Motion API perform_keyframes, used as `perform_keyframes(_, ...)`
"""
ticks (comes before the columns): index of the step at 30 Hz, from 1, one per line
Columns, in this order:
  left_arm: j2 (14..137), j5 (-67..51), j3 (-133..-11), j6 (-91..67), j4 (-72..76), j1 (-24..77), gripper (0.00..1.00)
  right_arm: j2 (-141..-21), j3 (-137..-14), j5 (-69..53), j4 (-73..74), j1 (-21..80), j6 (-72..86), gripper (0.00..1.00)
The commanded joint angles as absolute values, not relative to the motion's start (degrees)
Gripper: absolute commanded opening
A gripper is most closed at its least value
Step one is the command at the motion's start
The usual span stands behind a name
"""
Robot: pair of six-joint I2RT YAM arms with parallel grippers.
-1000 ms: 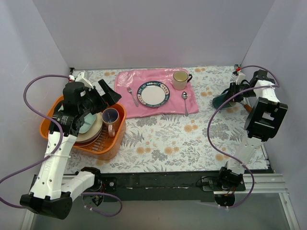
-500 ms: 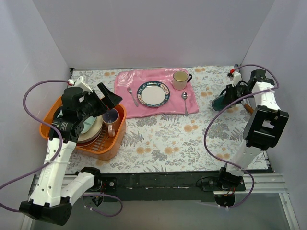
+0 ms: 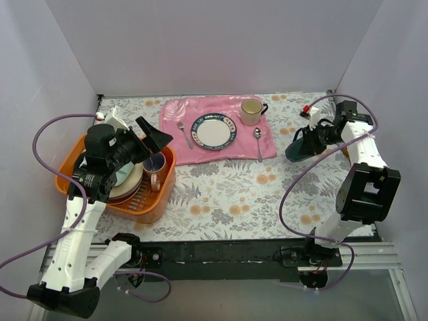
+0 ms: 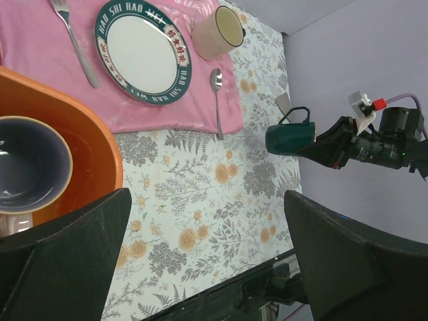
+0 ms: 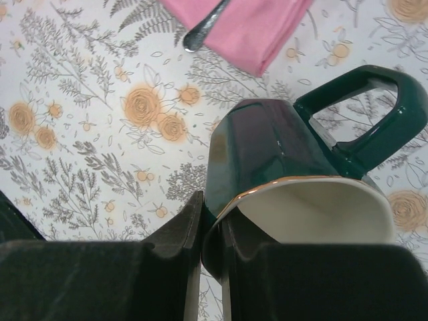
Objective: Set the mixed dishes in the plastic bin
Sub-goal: Pick up the cup at the center of the board.
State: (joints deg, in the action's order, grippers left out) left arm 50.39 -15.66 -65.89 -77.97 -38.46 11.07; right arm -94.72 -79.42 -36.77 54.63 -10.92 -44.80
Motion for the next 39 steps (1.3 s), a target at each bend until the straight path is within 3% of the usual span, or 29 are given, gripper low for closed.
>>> perform_keyframes(1, 48.6, -19.3, -64.5, -79.0, -36.1, 10.8, 0.98, -88.2, -77.9, -38.6, 55.5, -7.0, -49.8, 0.01)
perform_keyframes(13, 49.7, -30.0, -57.2, -88.1, -28.2, 11.1, 0.98, -76.7, -70.9, -40.1, 64.2, 7.0, -76.1, 0.01)
perform_keyframes(17, 51.9, -28.8, -56.9, -87.5, -25.7, 17.7, 0.98, -73.8, -70.2, -40.1, 69.3, 10.1, -90.0, 0.01)
perform_keyframes(20, 54.7, -23.9, -58.2, -81.5, -25.1, 26.9, 0.98, -74.1, -71.8, -39.1, 72.3, 12.5, -95.1, 0.01)
perform_keyframes(26, 58.8, -20.9, -59.6, -66.4, -25.2, 36.3, 0.98, -73.7, -71.7, -37.6, 74.8, 16.4, -101.2, 0.01)
perform_keyframes(33, 59.9, -23.7, -59.9, -49.2, -24.7, 40.9, 0.98, -67.9, -66.8, -34.5, 74.8, 22.6, -110.2, 0.01)
perform_keyframes(39, 64.0, -25.1, -62.6, -46.5, -24.7, 43.2, 0.98, -65.0, -64.2, -30.5, 73.7, 26.9, -113.5, 0.01)
